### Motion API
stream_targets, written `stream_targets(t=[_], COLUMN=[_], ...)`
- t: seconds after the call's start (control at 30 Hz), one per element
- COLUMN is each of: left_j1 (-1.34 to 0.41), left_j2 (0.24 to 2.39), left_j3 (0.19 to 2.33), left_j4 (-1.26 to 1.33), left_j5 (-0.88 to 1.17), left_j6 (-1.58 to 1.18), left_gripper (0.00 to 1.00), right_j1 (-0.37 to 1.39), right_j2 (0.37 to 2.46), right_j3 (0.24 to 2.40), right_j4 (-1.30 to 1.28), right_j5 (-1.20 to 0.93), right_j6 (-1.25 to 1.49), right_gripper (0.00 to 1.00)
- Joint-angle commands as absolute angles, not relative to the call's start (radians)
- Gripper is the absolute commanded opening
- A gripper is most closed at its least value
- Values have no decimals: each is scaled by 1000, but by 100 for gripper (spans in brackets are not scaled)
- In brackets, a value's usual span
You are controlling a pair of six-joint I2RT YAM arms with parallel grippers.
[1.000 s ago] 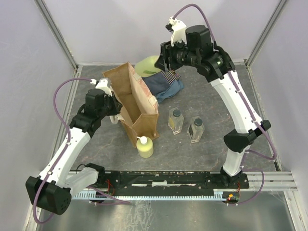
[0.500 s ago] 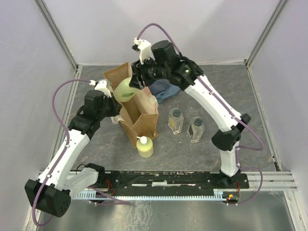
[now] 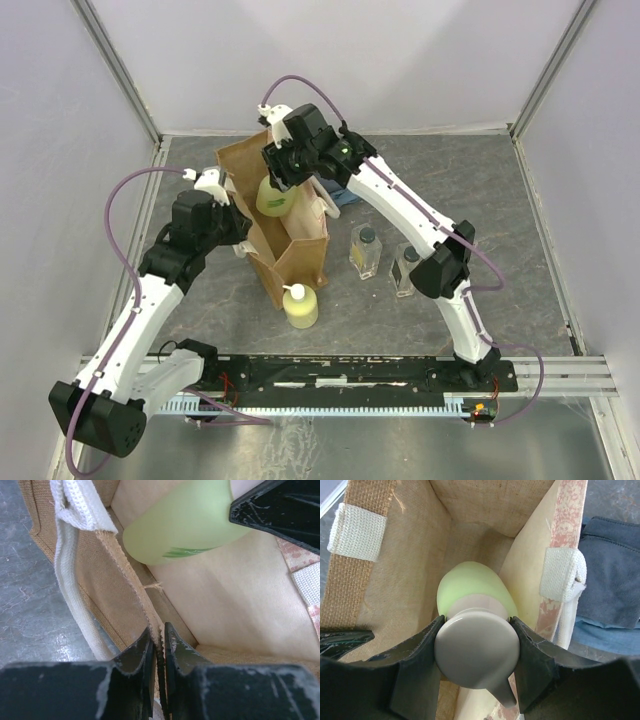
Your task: Place the personal care products into the canvas bag
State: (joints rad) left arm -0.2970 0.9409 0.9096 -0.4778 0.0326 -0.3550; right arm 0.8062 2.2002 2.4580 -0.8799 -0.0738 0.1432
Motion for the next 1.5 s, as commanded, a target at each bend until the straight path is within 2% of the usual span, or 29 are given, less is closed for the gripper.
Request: stream_targets(t=[0.0,0.7,0.87,1.2,1.47], left_j1=[-302,-302,-302,-303,-302], left_j2=[905,897,894,890,890], left_j3=[900,838,833,828,823], left_j4=[-443,-376,-376,-376,-374], left_j5=[69,119,122,124,121], left_j6=[-391,-410,-409,-412,-414], left_gripper=[18,18,18,18,18], right_j1=[845,896,896,897,898], right_j2=[2174,2290,2313,2335,2308], right_j3=[2563,2548,2538,2515,2493], right_j4=[-691,-673,-676,-681,-673], right_j5=[-9,96,83,88,129], right_j6=[92,11,9,3,1], right_gripper=[1,1,9,13,31])
